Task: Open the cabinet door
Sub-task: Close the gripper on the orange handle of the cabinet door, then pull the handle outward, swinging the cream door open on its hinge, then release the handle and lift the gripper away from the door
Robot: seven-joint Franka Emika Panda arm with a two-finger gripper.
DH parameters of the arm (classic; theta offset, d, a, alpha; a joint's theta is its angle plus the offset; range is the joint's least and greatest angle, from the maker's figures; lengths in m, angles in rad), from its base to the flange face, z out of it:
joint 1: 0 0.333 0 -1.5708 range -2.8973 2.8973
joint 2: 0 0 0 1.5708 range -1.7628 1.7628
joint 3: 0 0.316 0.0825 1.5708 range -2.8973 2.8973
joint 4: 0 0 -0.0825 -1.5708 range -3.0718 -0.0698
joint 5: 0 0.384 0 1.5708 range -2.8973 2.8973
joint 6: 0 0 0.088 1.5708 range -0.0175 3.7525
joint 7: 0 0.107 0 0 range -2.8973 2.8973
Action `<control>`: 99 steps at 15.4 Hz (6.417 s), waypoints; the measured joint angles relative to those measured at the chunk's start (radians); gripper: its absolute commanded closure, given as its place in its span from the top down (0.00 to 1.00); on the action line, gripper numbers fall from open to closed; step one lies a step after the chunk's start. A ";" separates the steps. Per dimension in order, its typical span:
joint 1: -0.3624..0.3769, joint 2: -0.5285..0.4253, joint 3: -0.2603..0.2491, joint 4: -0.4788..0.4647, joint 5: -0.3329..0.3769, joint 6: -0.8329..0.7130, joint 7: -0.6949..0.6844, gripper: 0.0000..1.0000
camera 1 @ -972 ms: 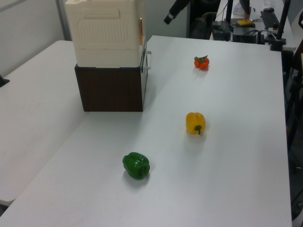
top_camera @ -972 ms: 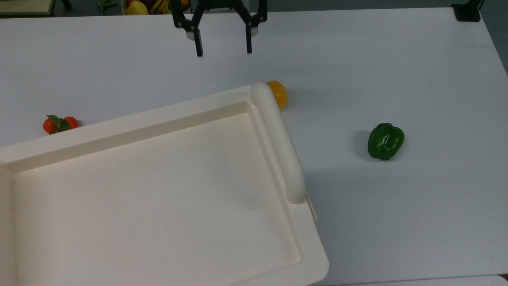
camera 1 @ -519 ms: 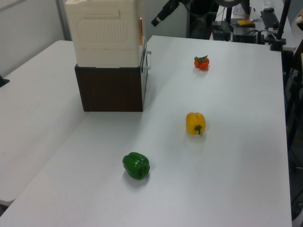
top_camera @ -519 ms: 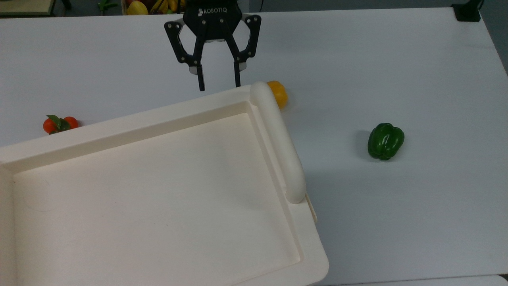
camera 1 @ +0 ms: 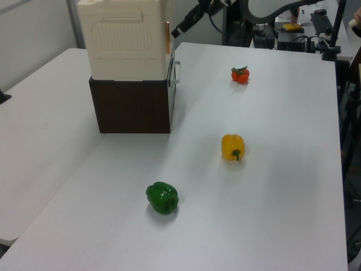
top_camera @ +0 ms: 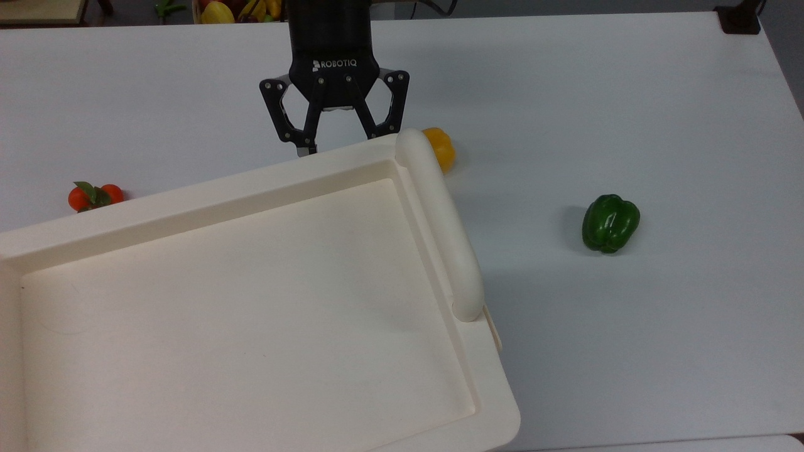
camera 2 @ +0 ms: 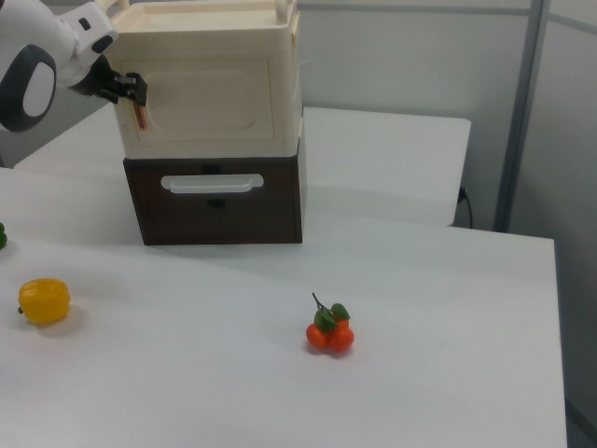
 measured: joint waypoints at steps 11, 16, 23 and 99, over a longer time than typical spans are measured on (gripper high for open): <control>0.000 0.054 0.000 0.017 -0.013 0.101 -0.012 0.30; 0.003 0.054 0.008 0.017 -0.073 0.106 -0.014 0.01; 0.002 0.053 0.008 0.014 -0.113 0.107 -0.013 0.00; -0.156 -0.276 -0.107 -0.058 -0.058 -0.898 0.190 1.00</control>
